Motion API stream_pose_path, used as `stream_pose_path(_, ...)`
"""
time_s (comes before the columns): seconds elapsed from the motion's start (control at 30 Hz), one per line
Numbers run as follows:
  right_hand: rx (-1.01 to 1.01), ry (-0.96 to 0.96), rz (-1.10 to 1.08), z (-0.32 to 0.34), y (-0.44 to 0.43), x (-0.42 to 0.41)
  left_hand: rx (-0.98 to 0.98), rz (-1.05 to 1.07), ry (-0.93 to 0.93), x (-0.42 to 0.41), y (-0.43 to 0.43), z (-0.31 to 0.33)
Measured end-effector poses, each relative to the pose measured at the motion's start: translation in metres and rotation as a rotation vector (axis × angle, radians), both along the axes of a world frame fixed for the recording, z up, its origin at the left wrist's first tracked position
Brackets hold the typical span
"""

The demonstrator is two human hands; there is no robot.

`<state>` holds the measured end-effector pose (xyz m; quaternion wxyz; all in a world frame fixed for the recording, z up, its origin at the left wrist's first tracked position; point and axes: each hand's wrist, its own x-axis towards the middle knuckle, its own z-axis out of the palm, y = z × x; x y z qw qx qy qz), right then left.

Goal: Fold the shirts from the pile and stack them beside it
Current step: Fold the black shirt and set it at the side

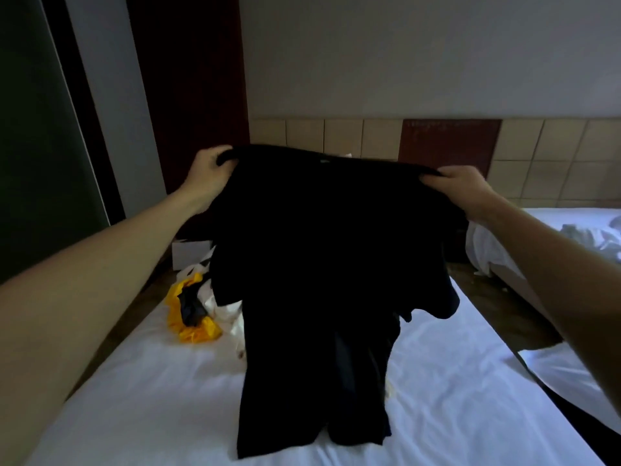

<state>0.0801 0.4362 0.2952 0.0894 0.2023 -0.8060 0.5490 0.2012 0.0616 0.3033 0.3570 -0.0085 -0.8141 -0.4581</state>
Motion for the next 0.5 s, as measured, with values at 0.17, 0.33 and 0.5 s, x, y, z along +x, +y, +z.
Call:
stream_pose_path(0.17,0.41,-0.376,0.207,-0.02,0.018,-0.002,-0.066,-0.241,-0.99,0.017,-0.019,-0.005)
stream_pose_path(0.33,0.315,-0.206,0.018,-0.048,-0.006,-0.037,-0.091,-0.018,-0.856,-0.02,-0.021,-0.012)
stream_pose_path(0.5,0.063,0.084,-0.11,-0.037,-0.033,-0.059,-0.116,0.134,-0.419,-0.049,-0.025,-0.007)
